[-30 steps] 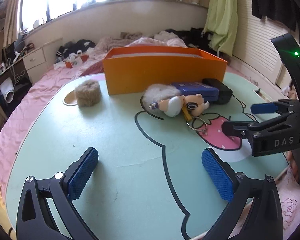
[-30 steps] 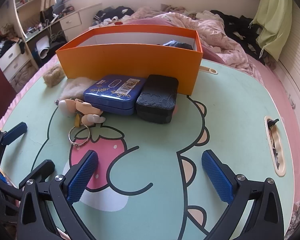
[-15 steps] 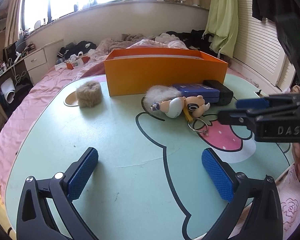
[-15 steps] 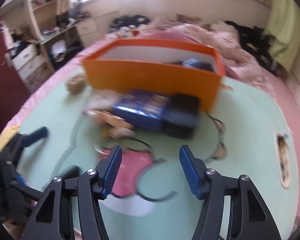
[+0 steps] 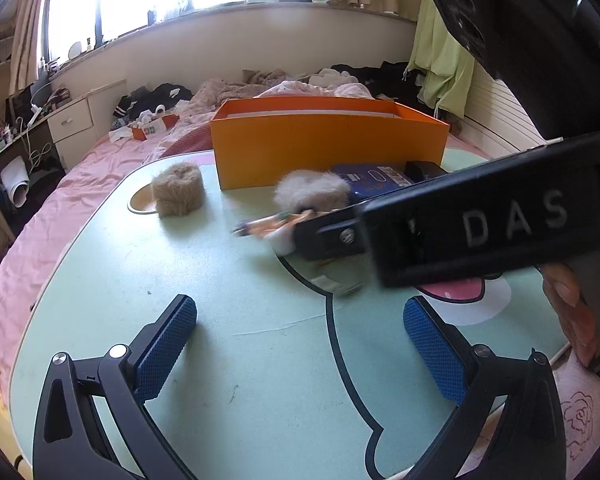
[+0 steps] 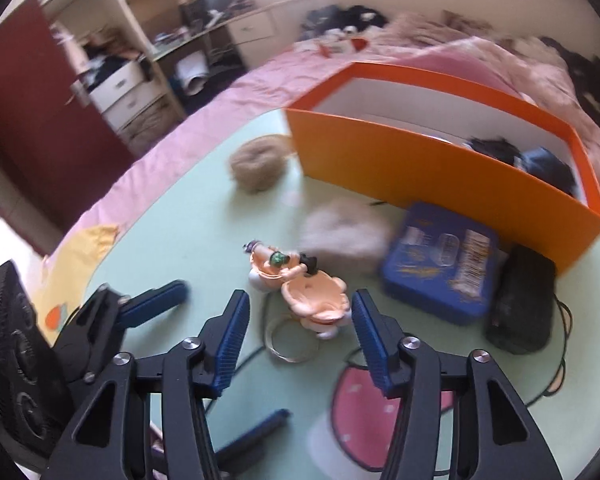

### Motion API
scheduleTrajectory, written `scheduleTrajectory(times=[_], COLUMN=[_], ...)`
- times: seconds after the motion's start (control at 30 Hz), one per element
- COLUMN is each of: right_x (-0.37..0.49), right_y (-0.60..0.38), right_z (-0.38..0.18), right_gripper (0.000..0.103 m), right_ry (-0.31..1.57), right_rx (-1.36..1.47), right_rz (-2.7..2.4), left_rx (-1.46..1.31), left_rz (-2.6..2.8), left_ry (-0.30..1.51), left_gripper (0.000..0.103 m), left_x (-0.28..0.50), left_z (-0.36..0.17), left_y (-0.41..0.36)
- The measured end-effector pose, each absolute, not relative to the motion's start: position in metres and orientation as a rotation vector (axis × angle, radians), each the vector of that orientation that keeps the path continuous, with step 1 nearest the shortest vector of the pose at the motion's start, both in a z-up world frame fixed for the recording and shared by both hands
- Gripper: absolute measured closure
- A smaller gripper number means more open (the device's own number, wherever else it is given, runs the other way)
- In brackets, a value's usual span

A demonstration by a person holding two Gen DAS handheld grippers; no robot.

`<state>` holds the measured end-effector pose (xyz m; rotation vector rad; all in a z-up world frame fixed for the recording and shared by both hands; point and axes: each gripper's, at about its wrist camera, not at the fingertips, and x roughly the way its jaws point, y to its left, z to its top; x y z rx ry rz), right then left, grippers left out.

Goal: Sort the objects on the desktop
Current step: 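Grasp the peach toy figurine with keyring with the right gripper, then grasp the white fluffy pom-pom with the left gripper while the right gripper holds the figurine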

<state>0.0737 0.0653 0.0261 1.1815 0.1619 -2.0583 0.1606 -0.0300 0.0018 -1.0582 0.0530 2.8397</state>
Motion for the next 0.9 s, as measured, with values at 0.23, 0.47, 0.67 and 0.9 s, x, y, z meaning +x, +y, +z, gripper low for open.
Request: scheduleTrajectory(times=[0.23,0.47,0.67,0.9], right_x=[0.073,0.075,0.078,0.080], right_y=[0.039,0.030,0.070,0.137], right_z=[0.022,0.009,0.029,0.051], right_gripper=[0.050,0.073,0.073,0.073], right_ry=[0.313,0.334,0.097,-0.183], right_rx=[1.145,1.103,1.048,1.048], right_rz=[-2.060,-2.038,-2.037,-2.113], left_rx=[-1.057,-1.053,-1.051,-1.119], left_rz=[2.840,2.838,2.839,2.791], left_ry=[0.052,0.049,0.050,0.033], left_gripper=[0.000,0.000,0.000,0.000], left_x=[0.161,0.161,0.160,0.151], left_z=[0.002,0.002,0.003,0.019], left_y=[-0.030,-0.030,-0.029,-0.030])
